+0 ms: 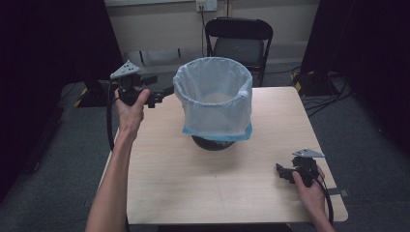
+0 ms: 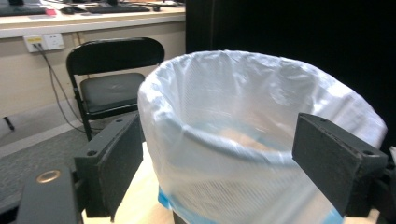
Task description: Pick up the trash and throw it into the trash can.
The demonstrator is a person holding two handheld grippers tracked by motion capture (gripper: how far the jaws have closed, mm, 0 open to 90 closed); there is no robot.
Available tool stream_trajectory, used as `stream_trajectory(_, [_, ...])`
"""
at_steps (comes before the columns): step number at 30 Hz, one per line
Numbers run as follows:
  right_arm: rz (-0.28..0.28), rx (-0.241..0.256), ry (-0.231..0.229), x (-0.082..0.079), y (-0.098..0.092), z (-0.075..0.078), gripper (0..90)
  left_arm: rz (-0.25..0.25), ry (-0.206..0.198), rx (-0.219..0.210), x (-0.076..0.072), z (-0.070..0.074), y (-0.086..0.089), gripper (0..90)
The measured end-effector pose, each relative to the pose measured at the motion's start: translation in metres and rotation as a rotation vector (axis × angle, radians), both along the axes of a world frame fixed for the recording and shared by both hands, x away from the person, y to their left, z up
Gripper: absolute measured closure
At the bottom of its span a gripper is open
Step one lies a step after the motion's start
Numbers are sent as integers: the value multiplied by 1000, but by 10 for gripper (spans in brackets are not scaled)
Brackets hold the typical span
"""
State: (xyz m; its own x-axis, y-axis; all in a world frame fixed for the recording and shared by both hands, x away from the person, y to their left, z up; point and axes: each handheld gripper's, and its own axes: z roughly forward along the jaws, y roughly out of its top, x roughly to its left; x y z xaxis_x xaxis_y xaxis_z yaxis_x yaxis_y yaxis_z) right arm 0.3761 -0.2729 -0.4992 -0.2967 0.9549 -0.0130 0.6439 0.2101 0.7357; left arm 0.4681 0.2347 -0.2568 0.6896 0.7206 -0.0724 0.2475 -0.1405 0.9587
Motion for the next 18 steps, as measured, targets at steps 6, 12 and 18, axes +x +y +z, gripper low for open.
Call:
stream_trajectory(6, [0, 0, 0, 0, 0, 0, 139, -17, -8, 28, -16, -11, 9, 162])
stream_trajectory(12, [0, 0, 0, 0, 0, 0, 139, -9, 1, 80, -28, -27, 17, 166])
stream_trajectory(18, [0, 0, 0, 0, 0, 0, 139, 20, 26, 137, -40, -43, 27, 166])
